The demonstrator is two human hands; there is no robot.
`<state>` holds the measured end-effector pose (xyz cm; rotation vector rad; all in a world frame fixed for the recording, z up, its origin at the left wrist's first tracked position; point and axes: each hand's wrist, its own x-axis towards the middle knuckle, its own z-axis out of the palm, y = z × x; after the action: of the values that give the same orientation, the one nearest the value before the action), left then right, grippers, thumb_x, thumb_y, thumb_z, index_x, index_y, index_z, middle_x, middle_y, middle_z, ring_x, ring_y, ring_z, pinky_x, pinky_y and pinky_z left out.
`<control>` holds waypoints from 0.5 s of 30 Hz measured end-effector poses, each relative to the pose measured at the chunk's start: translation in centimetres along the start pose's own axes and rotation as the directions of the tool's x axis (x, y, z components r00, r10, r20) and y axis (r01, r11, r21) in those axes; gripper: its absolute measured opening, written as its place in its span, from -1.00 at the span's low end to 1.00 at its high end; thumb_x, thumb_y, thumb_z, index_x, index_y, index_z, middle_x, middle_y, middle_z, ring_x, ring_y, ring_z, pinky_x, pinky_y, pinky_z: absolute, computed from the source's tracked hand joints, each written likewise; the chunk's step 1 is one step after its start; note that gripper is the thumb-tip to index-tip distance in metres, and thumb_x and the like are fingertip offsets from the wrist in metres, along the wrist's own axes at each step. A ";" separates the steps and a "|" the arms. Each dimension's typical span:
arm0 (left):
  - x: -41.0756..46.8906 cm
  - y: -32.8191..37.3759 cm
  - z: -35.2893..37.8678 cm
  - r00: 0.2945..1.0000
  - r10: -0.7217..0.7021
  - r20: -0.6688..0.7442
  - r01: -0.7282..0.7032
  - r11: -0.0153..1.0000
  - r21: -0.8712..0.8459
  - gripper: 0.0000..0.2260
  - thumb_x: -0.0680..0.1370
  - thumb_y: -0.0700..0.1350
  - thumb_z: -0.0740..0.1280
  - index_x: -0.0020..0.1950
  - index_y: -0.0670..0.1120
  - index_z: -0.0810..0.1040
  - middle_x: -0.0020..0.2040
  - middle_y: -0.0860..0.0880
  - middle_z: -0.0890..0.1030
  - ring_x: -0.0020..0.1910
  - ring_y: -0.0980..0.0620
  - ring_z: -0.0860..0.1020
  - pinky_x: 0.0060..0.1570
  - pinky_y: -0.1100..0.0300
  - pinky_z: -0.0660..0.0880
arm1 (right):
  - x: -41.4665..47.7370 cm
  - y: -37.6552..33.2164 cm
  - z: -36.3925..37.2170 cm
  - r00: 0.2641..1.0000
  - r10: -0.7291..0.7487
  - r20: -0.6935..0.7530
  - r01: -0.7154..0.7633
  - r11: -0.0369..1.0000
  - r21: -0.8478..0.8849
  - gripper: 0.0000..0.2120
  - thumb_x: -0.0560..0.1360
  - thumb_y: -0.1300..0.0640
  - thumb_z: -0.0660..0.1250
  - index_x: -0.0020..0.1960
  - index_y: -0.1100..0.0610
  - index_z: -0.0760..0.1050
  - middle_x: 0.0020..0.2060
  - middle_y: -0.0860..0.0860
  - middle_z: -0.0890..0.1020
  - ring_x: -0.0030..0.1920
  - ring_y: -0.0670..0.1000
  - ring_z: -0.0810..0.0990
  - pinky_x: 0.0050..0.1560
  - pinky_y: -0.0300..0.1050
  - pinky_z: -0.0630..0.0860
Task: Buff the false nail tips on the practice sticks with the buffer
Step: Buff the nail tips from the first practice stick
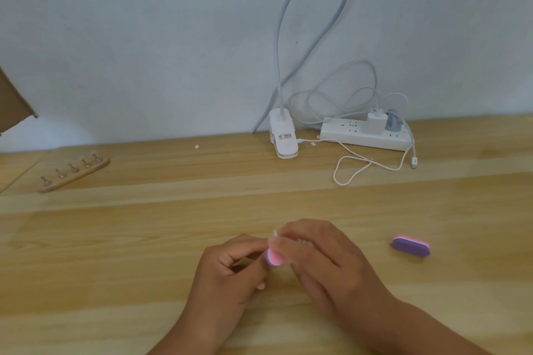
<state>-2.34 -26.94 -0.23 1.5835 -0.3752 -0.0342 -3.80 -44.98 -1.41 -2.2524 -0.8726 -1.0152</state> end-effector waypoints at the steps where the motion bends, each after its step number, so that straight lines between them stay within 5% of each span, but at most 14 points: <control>1: 0.0 0.0 0.0 1.000 0.003 0.002 -0.003 1.000 0.007 -0.88 0.37 -0.02 0.56 -0.14 -0.01 0.75 -0.17 -0.10 0.67 -0.32 0.11 0.52 -0.40 0.27 0.45 | 0.0 0.0 0.1 1.000 -0.017 0.014 0.018 1.000 -0.015 -0.77 0.54 0.37 0.30 0.11 0.25 0.67 0.09 0.15 0.65 0.08 0.14 0.63 0.12 -0.03 0.56; 6: 0.0 -0.2 0.0 0.999 -0.029 -0.034 0.028 0.999 -0.022 -0.89 0.40 -0.14 0.46 -0.11 -0.07 0.75 -0.16 -0.13 0.68 -0.27 0.09 0.54 -0.39 0.26 0.47 | 0.3 0.5 -0.2 0.989 0.133 -0.058 -0.133 0.991 -0.005 -0.68 0.44 0.46 0.38 0.14 0.25 0.64 0.09 0.12 0.63 0.10 0.05 0.58 0.16 -0.16 0.50; 10: -0.2 0.4 0.0 1.000 -0.010 0.005 0.010 1.000 0.023 -0.91 0.42 -0.07 0.52 -0.10 -0.02 0.75 -0.18 -0.07 0.67 -0.32 0.13 0.52 -0.36 0.32 0.45 | -0.1 0.1 0.1 1.000 0.010 -0.002 -0.010 0.999 0.035 -0.76 0.54 0.39 0.31 0.16 0.25 0.63 0.10 0.15 0.62 0.09 0.12 0.60 0.15 -0.09 0.53; 15: -0.2 0.2 0.0 0.998 -0.048 -0.030 0.047 0.999 -0.021 -0.85 0.42 -0.04 0.42 -0.08 -0.02 0.74 -0.14 -0.18 0.65 -0.21 0.04 0.54 -0.34 0.24 0.48 | 0.1 0.6 0.0 0.978 0.184 -0.098 -0.181 0.983 0.039 -0.80 0.57 0.29 0.28 0.14 0.18 0.60 0.12 0.01 0.54 0.09 0.03 0.56 0.15 -0.20 0.49</control>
<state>-2.60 -26.89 -0.05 1.5707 -0.3121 -0.0503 -3.37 -45.34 -1.47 -2.1890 -0.6208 -1.0145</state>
